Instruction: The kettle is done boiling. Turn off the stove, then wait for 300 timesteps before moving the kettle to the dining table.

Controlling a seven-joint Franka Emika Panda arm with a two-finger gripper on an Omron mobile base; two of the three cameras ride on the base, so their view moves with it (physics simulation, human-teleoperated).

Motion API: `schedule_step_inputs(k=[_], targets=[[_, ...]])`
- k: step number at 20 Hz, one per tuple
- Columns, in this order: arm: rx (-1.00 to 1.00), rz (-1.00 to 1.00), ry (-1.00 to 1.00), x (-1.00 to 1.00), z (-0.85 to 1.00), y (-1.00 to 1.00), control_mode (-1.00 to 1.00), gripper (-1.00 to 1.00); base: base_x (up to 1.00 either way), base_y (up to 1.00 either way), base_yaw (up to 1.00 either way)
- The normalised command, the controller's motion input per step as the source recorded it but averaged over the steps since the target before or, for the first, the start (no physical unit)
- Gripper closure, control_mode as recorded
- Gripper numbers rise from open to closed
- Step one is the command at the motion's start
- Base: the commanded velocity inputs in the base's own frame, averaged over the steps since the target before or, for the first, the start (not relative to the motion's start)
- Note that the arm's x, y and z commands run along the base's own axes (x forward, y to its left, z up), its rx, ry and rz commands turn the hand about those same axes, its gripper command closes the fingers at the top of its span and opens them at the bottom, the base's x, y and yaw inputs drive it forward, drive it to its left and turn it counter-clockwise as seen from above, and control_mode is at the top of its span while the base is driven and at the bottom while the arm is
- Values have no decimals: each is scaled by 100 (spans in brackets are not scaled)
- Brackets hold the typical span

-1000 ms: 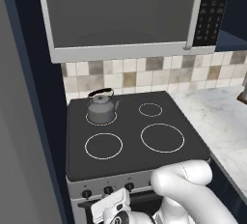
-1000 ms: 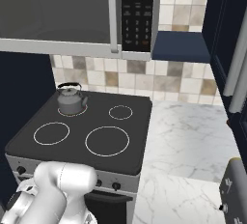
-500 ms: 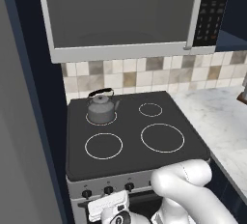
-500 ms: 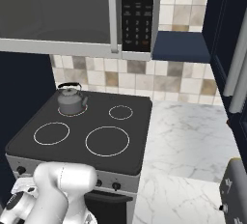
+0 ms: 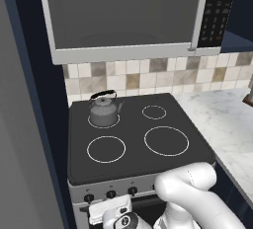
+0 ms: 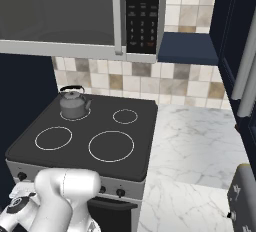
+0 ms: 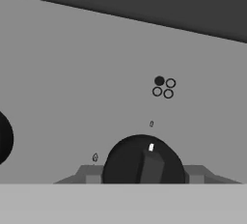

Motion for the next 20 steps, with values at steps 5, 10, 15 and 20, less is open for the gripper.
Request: schedule_step_inputs(k=[5,10,15,20], targets=[[33,0,8,-1,-21,-5,-100,-100,0,0,0],[24,0,2,-6,-9,0,-100,-100,0,0,0],[22,0,-2,-42,-1,-7,-100,-100,0,0,0],[7,0,-4,-26,0,0,-100,-100,0,0,0]])
